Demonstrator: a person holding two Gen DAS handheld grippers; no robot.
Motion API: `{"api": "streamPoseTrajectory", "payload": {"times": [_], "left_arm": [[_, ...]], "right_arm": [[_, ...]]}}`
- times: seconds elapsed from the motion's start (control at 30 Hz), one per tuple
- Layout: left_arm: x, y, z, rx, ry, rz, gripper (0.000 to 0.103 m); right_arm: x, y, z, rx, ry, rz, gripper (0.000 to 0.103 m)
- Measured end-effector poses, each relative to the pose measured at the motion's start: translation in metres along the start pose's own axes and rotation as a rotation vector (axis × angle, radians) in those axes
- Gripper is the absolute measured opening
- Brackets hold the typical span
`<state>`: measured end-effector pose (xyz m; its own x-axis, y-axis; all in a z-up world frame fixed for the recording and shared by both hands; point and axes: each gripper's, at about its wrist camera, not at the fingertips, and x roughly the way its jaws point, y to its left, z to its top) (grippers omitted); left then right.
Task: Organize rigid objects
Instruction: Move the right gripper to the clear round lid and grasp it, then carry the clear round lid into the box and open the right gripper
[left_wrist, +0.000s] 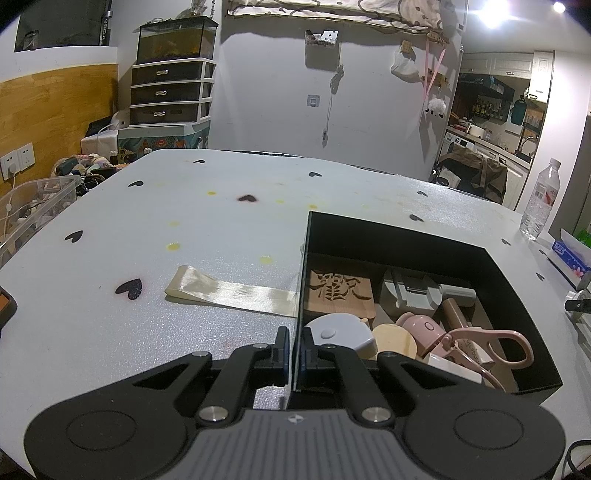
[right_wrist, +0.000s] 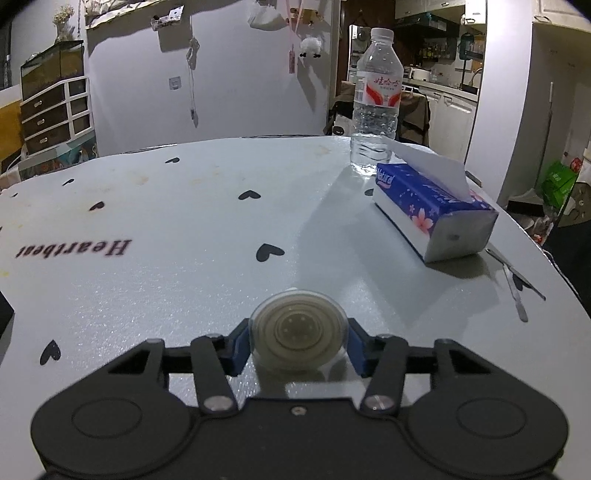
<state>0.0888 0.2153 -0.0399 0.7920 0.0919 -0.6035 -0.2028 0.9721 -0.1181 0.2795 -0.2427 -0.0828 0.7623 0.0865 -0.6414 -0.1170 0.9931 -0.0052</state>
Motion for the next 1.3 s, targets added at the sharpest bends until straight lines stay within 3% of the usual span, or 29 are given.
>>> {"api": "streamPoseTrajectory", "payload": {"times": [0.13, 0.27, 0.53, 0.8, 1.03, 1.3], "left_arm": [[0.0, 0.0, 0.0, 0.0, 0.0, 0.0, 0.006], [0.0, 0.0, 0.0, 0.0, 0.0, 0.0, 0.005], [0.0, 0.0, 0.0, 0.0, 0.0, 0.0, 0.005], [0.0, 0.0, 0.0, -0.001, 0.0, -0.001, 0.005], [0.0, 0.0, 0.0, 0.0, 0.001, 0.0, 0.005], [0.001, 0.001, -0.002, -0.002, 0.002, 0.0, 0.005]], "right_arm": [[-0.007, 0.006, 0.001, -0.001, -0.01, 0.032, 0.053], [-0.022, 0.027, 0.007, -0.011, -0.045, 0.128, 0.053], [-0.063, 0.107, 0.028, -0.157, -0.108, 0.484, 0.053], [-0.088, 0.18, 0.054, -0.332, -0.14, 0.733, 0.053], [-0.085, 0.237, 0.056, -0.425, -0.104, 0.859, 0.053], [-0.064, 0.275, 0.042, -0.446, 0.001, 0.879, 0.056]]}}
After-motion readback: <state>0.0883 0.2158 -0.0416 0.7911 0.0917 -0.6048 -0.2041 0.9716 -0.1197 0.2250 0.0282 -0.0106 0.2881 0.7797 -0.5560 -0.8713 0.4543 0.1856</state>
